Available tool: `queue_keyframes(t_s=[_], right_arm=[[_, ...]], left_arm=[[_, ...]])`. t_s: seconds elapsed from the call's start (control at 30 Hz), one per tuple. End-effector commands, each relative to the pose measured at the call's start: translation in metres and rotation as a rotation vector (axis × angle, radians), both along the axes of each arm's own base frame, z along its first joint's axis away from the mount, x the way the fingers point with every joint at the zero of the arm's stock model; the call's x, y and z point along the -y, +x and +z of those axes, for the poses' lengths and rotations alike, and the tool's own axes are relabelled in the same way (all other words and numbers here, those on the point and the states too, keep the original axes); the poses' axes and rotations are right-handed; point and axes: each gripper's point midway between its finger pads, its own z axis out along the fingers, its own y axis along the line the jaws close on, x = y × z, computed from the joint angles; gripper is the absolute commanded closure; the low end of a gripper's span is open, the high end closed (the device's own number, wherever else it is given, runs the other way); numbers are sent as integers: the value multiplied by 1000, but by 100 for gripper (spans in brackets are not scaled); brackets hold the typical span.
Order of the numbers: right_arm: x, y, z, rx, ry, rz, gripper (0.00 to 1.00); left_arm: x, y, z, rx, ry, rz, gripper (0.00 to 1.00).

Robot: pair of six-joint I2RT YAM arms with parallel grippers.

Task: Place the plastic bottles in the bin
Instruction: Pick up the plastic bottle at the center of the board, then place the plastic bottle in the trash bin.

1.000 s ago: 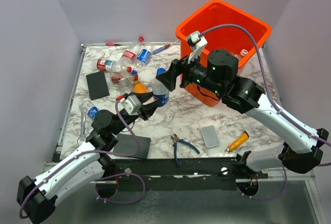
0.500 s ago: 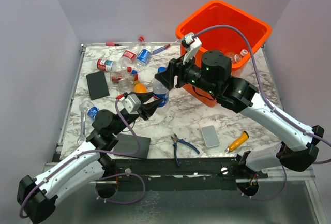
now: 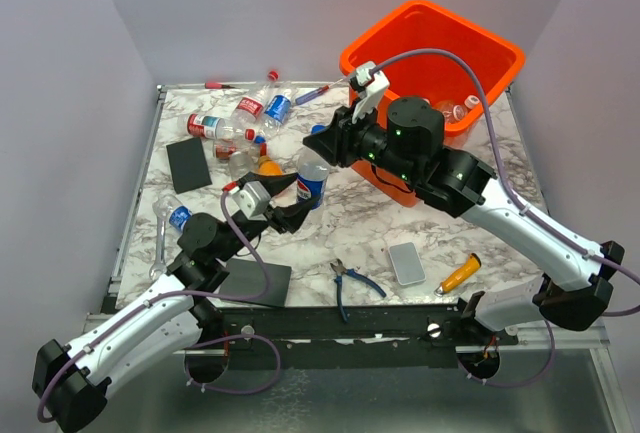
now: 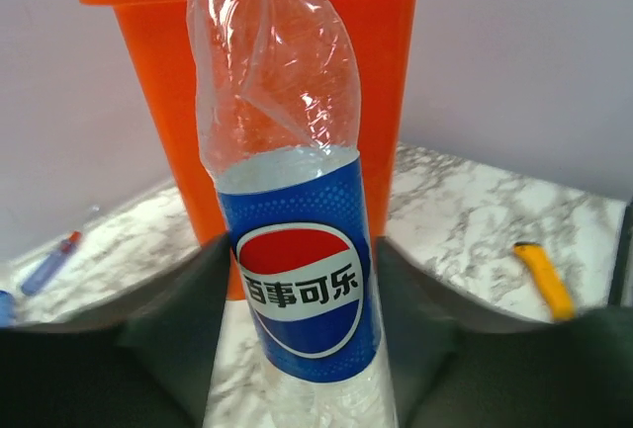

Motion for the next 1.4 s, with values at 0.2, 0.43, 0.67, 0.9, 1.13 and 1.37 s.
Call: queue_keyframes(t_s=[0.2,0.43,0.67,0.9,1.13,1.37], right_arm=[[48,-8,58,83,34,-112,100],[149,1,166,341,87,-469,100],[216,30,220,537,105,-891,100],[242,128,182,405,187,-983,100],[189,191,105,172,261,-695,100],[153,205,38,25,157,-555,100]], left_arm=[[-35,16,17,-13,-142,201,1],[-77,35,21,-38,-220,437,1],[-146,55,6,-135,-304,830,1],[-158,60,-5,-178,-299,920,1],[-159,60,-7,-186,-297,928,1],[-159,59,-5,-182,-299,927,1]])
